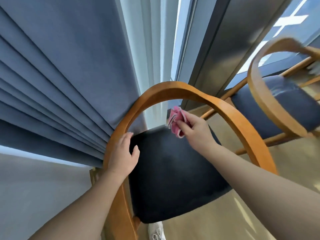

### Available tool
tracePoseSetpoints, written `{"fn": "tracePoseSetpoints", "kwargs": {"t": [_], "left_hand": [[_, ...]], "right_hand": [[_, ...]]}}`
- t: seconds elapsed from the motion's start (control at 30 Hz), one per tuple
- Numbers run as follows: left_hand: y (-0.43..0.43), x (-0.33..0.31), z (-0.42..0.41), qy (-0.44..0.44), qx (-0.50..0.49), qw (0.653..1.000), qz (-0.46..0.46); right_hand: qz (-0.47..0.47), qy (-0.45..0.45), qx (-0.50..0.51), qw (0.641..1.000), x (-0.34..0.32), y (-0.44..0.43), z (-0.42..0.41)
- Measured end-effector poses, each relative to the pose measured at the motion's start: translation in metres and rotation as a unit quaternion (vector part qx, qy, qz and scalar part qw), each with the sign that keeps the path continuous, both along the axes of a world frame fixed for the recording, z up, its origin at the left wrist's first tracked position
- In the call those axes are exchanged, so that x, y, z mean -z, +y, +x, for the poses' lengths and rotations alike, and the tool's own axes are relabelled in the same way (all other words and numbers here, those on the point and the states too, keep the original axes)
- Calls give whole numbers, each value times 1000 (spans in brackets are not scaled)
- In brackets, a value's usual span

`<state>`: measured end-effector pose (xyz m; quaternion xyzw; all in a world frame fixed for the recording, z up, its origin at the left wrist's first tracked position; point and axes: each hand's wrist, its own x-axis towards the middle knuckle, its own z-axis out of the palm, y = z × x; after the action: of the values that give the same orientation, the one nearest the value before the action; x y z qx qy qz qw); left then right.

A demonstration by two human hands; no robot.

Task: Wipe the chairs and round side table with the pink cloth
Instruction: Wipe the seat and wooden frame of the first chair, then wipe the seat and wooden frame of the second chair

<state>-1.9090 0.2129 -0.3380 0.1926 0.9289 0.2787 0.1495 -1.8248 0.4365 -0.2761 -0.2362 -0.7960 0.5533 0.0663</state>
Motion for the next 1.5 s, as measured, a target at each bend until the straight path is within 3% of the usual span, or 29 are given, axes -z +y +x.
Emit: {"fn": "tracePoseSetpoints", "kwargs": {"t": [0.17,0.3,0.57,0.73,0.87,1.1,1.27,1.4,1.5], "left_hand": [[75,-99,65,-27,129,978,160],[130,-157,146,-26,223,951,214],[243,-195,308,-105,253,937,216],[320,-200,388,-75,323,928,169],[369,-196,429,-41,315,932,176],[433,-198,445,-84,363,912,169],[488,-185,422,-191,327,915,138],[543,-166,381,-132,329,931,86],[584,-155,350,-176,305,931,95]], "right_hand": [[14,-3,0,1000,-81,25,91],[-6,-7,5,1000,-116,50,175],[-65,-11,-9,998,-153,147,355],[-37,-7,-18,999,-170,214,449],[-13,-12,24,1000,-167,263,499],[2,0,165,986,-155,348,511],[13,-21,143,989,-152,408,485],[-3,-17,121,992,-145,462,446],[-13,-20,100,995,-146,499,407]]}}
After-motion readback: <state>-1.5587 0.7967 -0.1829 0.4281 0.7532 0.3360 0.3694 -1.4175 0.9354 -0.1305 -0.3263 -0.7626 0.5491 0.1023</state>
